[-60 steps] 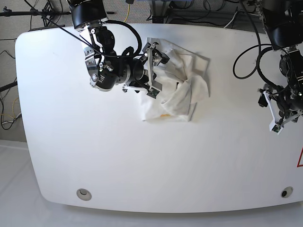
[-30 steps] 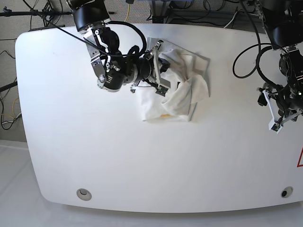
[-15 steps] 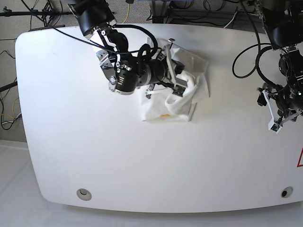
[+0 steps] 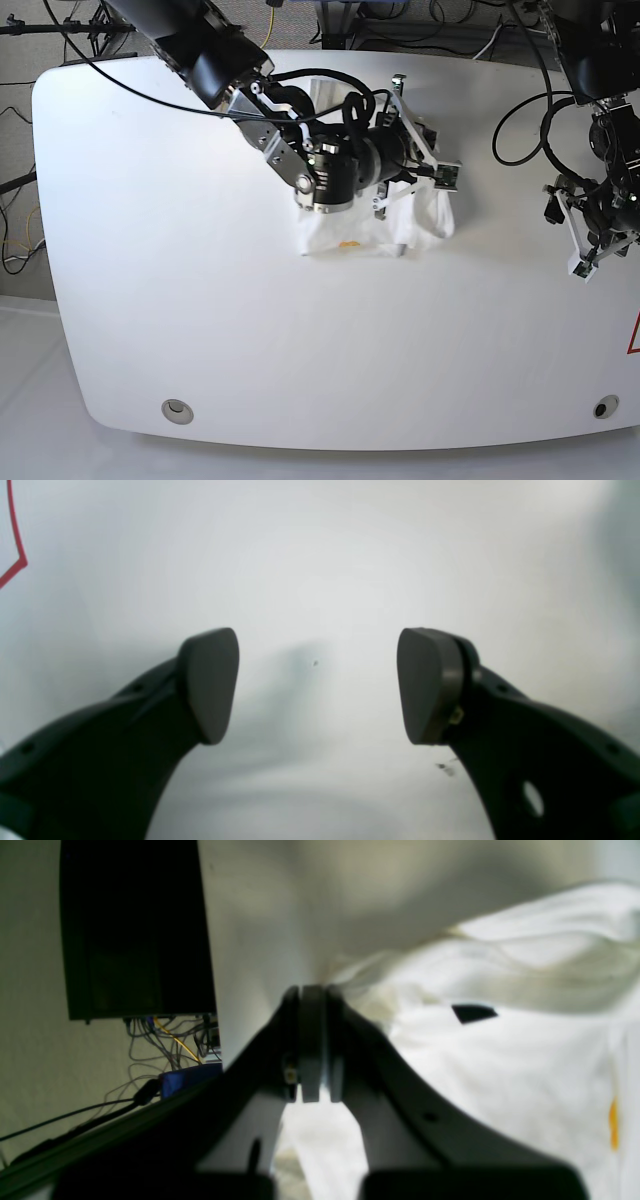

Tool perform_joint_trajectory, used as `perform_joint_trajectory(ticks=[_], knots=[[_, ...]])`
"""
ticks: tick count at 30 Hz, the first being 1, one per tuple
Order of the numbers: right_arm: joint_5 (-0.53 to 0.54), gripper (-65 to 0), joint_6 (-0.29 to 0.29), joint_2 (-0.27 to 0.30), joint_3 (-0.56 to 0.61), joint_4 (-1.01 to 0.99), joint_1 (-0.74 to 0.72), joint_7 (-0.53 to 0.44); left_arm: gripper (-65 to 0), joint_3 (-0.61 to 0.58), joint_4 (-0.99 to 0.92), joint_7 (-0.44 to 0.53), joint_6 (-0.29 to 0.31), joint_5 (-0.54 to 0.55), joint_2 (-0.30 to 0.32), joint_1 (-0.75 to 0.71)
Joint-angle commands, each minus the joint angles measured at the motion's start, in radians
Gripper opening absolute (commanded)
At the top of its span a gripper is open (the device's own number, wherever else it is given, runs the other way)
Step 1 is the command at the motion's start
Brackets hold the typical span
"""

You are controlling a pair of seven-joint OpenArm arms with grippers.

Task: Fold the T-shirt properly
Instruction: 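Grasp the shirt edge with the right gripper and drag it outward, then move the left gripper to the shirt's hem and pinch it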

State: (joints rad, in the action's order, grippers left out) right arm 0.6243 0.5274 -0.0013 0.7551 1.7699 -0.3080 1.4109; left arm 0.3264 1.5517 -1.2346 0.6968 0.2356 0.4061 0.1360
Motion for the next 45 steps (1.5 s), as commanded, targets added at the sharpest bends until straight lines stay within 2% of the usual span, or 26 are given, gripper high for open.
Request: perform_joint_trajectory(ticks=[1,7,12,15,17,25,29,35,45], knots=[[0.009,-65.0,0.003,-0.042,0.016,-0.063,-0.049,-0.022,-19.3,0.007,0.014,0.011,0.001,0.003,0.018,0.02],[0.007,-64.9,0.003,-0.105,0.054,-0.209,-0.095,-0.034,-19.3,0.009,0.014,0.011,0.001,0.003,0.018,0.018],[0.007,-64.7,0.003,-0.111,0.056,-0.273,-0.102,-0.068,-19.3,0.01,0.014,0.011,0.001,0.001,0.02,0.018],[0.007,-61.6,0.003,-0.11,0.056,-0.273,-0.104,-0.069,-19.3,0.01,0.014,0.011,0.001,0.001,0.02,0.018],[0.007,-55.9,0.003,-0.104,0.056,-0.273,-0.104,-0.069,-19.3,0.012,0.013,0.011,0.001,0.001,0.02,0.018],[0.012,-20.0,0.003,-0.091,0.053,-0.27,-0.099,-0.069,-19.3,0.012,0.013,0.011,0.001,0.001,0.02,0.018],[0.012,-7.1,0.003,-0.091,0.051,-0.268,-0.099,-0.069,-19.3,0.01,0.013,0.011,0.001,0.001,0.018,0.018],[0.009,-5.5,0.003,-0.088,0.028,-0.181,-0.099,-0.069,-19.3,0.01,0.017,0.011,0.001,0.001,0.018,0.02],[0.012,-5.5,0.003,-0.035,-0.246,-0.034,-0.096,-0.069,-19.3,0.01,0.022,0.008,0.001,0.006,0.017,0.03]])
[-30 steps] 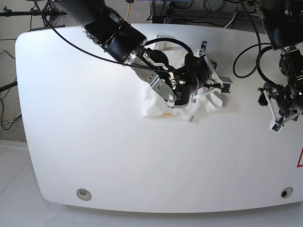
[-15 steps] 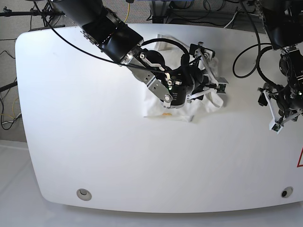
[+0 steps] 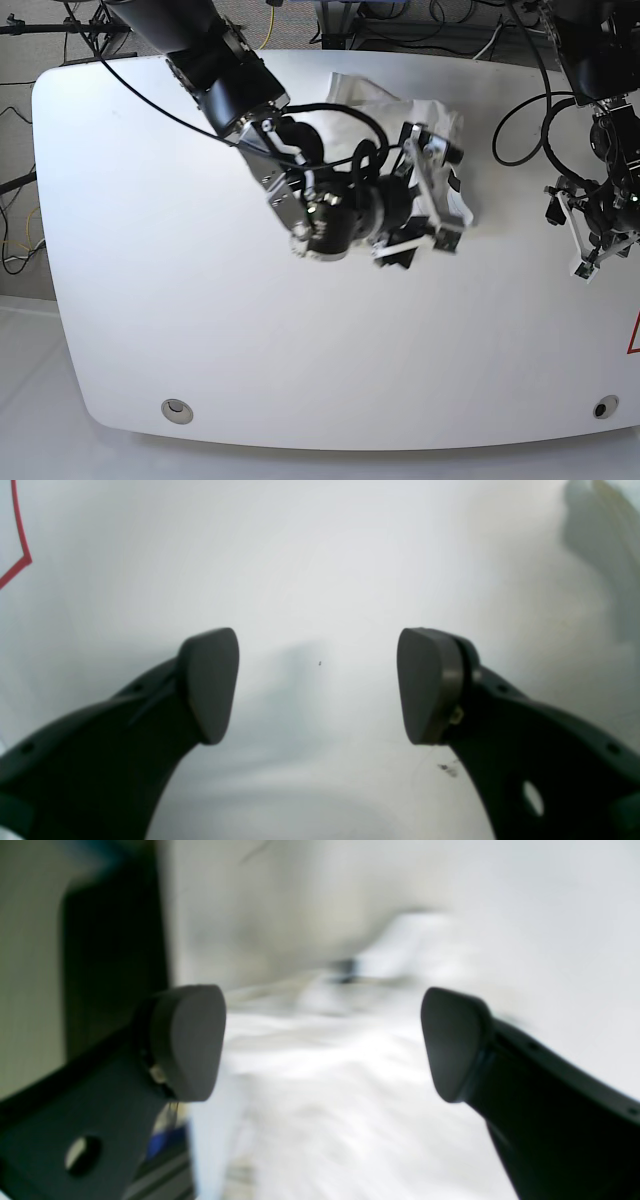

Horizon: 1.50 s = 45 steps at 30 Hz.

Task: Fold the T-shirt properly
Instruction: 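Move the left gripper to the shirt's hem and pinch it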

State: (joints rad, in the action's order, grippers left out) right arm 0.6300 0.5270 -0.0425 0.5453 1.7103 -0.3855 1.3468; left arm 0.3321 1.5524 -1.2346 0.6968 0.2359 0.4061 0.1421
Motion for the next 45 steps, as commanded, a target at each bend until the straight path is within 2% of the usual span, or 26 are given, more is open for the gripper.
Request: perform_joint_trajectory(ticks=[1,5,8,11,14,16,17,19,22,32,45], knots=[[0.004,-5.5,0.003,0.014,-0.069,0.026,-0.019,-0.005,-19.3,0.003,0.021,0.008,0.001,0.007,0.017,0.032],[0.003,-6.0,0.003,0.037,-0.15,0.026,-0.019,-0.005,-19.2,0.002,0.059,0.006,0.001,0.007,0.014,0.052],[0.003,-11.8,0.003,0.063,-0.179,0.026,-0.011,-0.005,-19.1,0.0,0.128,0.006,0.001,0.007,0.009,0.05],[0.001,-25.6,0.003,0.079,-0.192,0.026,-0.002,-0.005,-19.1,0.0,0.208,0.006,0.001,0.007,-0.016,0.049],[0.0,-45.7,0.0,0.08,-0.21,0.023,0.004,-0.005,-19.1,0.0,0.279,0.006,0.001,0.007,-0.031,0.047],[0.0,-61.6,-0.015,0.08,-0.227,0.01,0.013,-0.005,-19.1,-0.009,0.306,0.006,0.001,0.007,-0.048,0.047],[0.0,-65.0,-0.028,0.08,-0.238,0.0,0.013,-0.005,-19.3,-0.018,0.313,0.006,0.001,0.007,-0.057,0.047],[0.0,-65.0,-0.054,0.08,-0.25,-0.028,0.012,-0.005,-19.3,-0.037,0.317,0.005,0.001,0.007,-0.068,0.046],[0.0,-60.0,-0.075,0.08,-0.265,-0.077,0.009,-0.01,-19.5,-0.063,0.319,0.005,0.001,0.007,-0.083,0.026],[0.0,-64.5,-0.08,0.085,-0.258,-0.214,-0.031,-0.066,-19.5,-0.107,0.319,0.005,0.001,0.007,-0.161,-0.042],[0.0,-64.5,-0.075,0.1,-0.256,-0.275,-0.033,-0.1,-19.5,-0.11,0.371,0.005,0.001,0.009,-0.255,-0.092]])
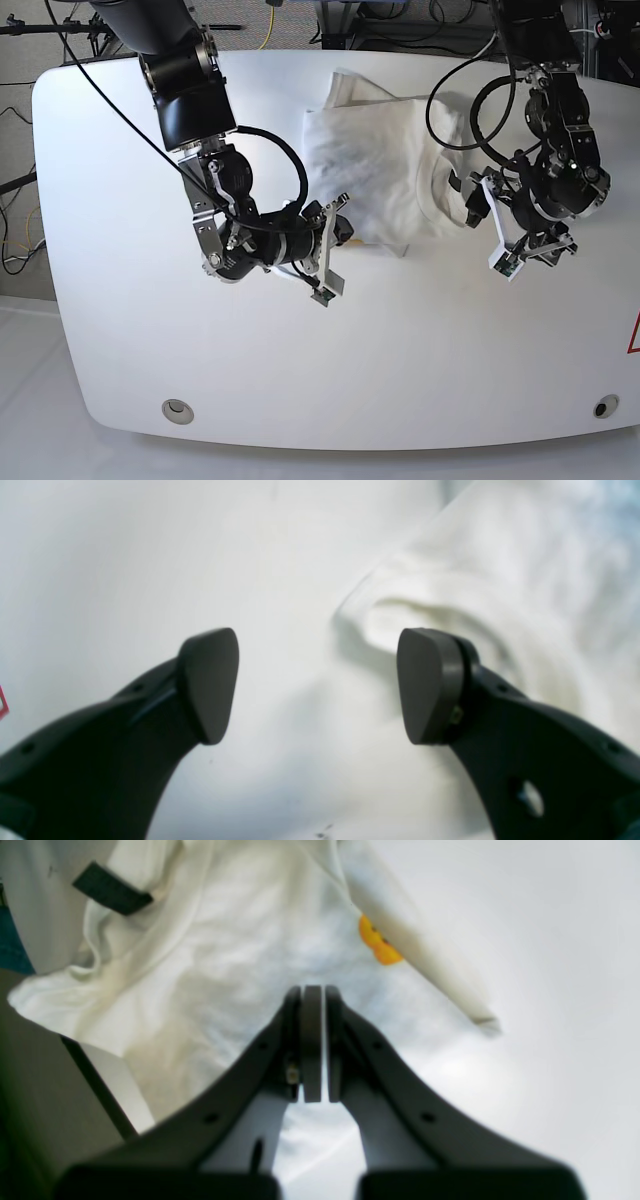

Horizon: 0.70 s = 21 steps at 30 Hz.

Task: Fold the T-shirt properly
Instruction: 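Move the left gripper to the shirt's hem and pinch it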

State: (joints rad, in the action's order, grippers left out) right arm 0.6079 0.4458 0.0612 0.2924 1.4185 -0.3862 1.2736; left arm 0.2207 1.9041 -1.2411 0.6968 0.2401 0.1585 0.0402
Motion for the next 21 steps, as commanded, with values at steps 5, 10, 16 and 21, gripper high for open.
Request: perform_joint_trajectory(ticks=[5,10,16,21], knots=[[0.022,-64.5,0.006,-0.004,-0.003,0.018,-0.032,-0.027,-19.5,-0.045,0.021,0.01,0.001,0.005,-0.023,0.007],[0.022,-64.5,0.006,-0.004,-0.003,0.018,-0.029,-0.027,-21.8,-0.096,0.024,0.007,0.001,0.005,-0.024,-0.038],[0.022,-64.5,0.006,-0.004,-0.003,0.018,-0.027,-0.025,-37.8,-0.142,0.024,0.007,0.001,0.005,-0.024,-0.078],[0.022,-64.5,0.006,-0.004,-0.003,0.018,-0.027,-0.024,-52.2,-0.149,0.024,0.007,-0.001,0.005,-0.026,-0.128]])
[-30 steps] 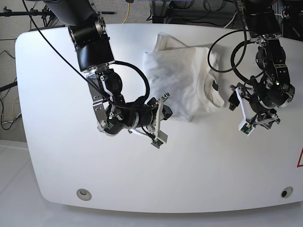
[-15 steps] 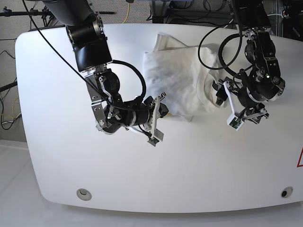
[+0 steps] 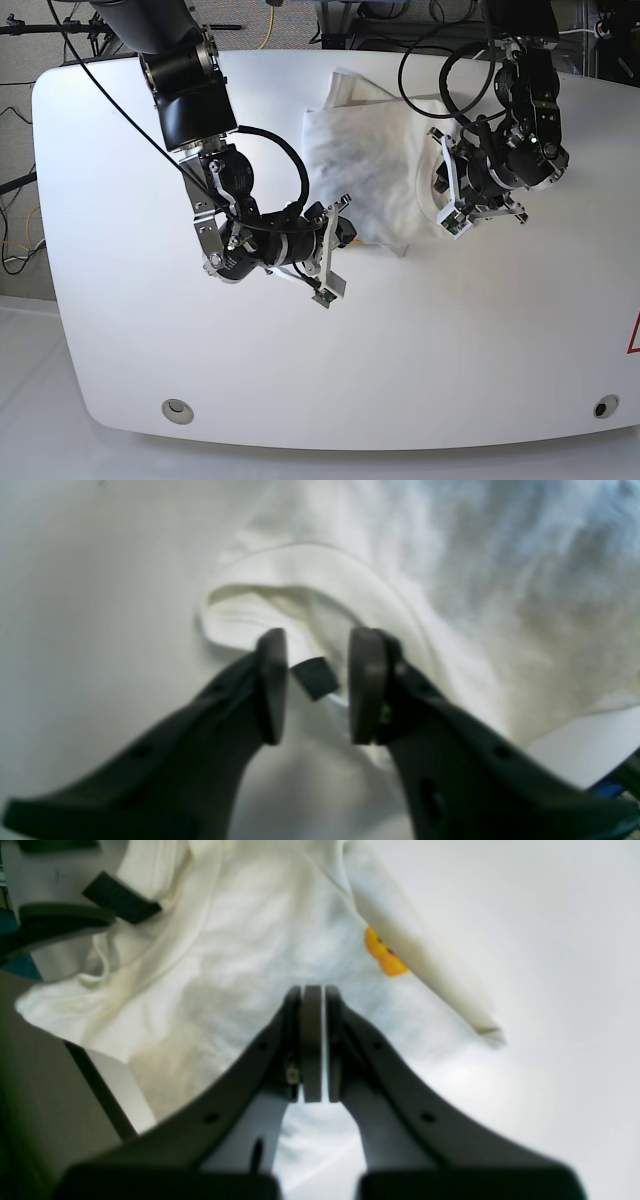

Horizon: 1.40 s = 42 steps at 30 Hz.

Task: Fold the T-shirt properly
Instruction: 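Move the left gripper to the shirt's hem and pinch it, then hold the shirt with both grippers and stretch it flat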

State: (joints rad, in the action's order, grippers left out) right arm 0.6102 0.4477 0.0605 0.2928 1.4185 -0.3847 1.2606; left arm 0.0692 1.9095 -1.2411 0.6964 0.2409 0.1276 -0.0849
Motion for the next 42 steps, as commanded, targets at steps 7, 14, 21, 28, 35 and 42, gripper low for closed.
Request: perform_joint_trajectory(ticks=[7,14,21,28,35,42], knots=[[0.02,-64.5,0.004,-0.003,-0.004,0.018,-0.029,-0.011,-52.4,-0.001,0.018,0.007,-0.001,0.005,0.005,-0.057],[0.02,-64.5,0.004,-0.004,-0.004,0.018,-0.029,-0.011,-52.4,-0.033,0.018,0.007,-0.007,0.143,0.005,-0.072],[0.021,-64.5,0.004,-0.003,-0.004,0.018,-0.029,-0.009,-52.4,-0.038,0.018,0.007,-0.073,0.329,0.013,-0.066],[0.021,-64.5,0.004,-0.003,-0.004,0.018,-0.026,-0.008,-52.4,-0.044,0.017,0.007,-0.264,0.542,0.05,-0.062],[0.021,-64.5,0.004,-0.001,-0.004,0.021,-0.01,-0.008,-52.4,-0.044,0.012,0.008,-0.43,0.731,0.1,-0.072],[0.021,-64.5,0.004,-0.001,-0.004,0.021,-0.01,-0.008,-52.4,-0.042,0.009,0.01,-0.49,0.759,0.157,-0.115]])
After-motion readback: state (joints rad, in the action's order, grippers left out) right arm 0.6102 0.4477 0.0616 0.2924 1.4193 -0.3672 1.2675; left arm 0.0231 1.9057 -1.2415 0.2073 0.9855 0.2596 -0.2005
